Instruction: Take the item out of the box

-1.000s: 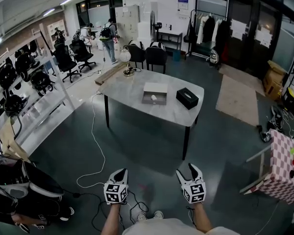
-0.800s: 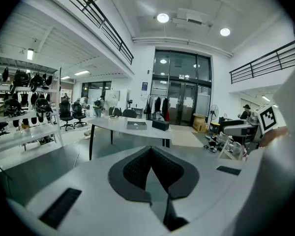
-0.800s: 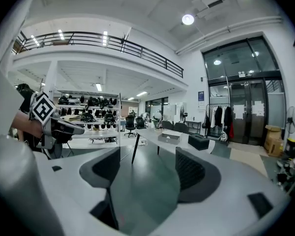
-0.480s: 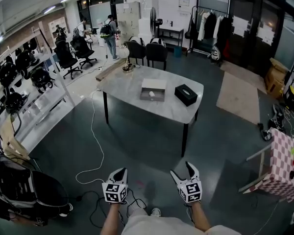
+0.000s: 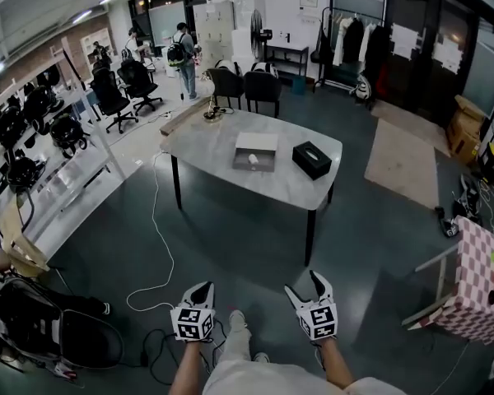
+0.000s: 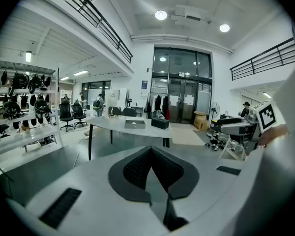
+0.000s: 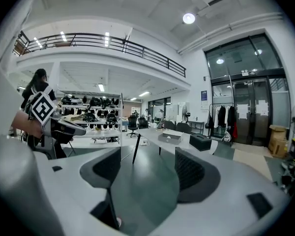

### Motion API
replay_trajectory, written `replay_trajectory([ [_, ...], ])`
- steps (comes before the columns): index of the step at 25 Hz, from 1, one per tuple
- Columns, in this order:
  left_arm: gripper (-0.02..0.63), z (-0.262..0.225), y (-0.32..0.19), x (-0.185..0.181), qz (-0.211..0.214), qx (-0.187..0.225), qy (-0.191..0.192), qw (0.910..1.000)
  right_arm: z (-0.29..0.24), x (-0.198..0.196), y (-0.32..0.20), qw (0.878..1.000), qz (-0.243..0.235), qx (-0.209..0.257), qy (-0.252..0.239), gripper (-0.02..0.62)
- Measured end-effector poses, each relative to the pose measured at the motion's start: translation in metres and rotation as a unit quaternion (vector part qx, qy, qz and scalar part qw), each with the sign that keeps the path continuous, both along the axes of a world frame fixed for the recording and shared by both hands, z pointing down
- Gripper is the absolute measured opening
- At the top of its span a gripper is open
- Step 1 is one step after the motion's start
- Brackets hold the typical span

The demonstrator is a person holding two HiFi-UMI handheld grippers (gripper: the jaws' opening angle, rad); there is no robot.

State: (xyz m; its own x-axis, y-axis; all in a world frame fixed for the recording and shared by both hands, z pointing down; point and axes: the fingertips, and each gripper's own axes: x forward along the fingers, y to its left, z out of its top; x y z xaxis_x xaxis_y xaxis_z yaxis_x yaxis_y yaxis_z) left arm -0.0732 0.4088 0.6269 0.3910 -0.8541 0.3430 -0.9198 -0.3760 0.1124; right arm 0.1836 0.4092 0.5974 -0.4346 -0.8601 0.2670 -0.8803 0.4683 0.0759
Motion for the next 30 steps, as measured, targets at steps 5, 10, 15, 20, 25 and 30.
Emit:
replay_trajectory([
  [5,0.014,0.004,-0.023,-0.007,-0.006,0.004,0.004,1.0000,0.002,-0.002,-0.025,1.000,0.002,0.003,0.001,0.328],
  [10,0.014,0.010,-0.053,-0.012,-0.008,0.001,0.008,0.9999,0.005,-0.006,-0.056,1.000,0.003,0.001,0.008,0.325],
  [15,0.014,0.016,-0.101,-0.015,-0.004,0.002,0.014,0.9999,0.009,-0.009,-0.101,1.000,0.005,0.001,0.015,0.321],
  [20,0.014,0.016,-0.156,-0.025,0.004,-0.002,0.019,0.9998,0.005,-0.019,-0.153,1.000,0.014,-0.002,0.020,0.319],
  [25,0.014,0.015,-0.214,-0.035,0.013,-0.006,0.022,0.9997,0.002,-0.028,-0.207,0.999,0.026,-0.005,0.021,0.316],
  [30,0.014,0.015,-0.266,-0.038,0.028,-0.008,0.021,0.9993,0.002,-0.031,-0.254,0.999,0.038,-0.007,0.024,0.314],
])
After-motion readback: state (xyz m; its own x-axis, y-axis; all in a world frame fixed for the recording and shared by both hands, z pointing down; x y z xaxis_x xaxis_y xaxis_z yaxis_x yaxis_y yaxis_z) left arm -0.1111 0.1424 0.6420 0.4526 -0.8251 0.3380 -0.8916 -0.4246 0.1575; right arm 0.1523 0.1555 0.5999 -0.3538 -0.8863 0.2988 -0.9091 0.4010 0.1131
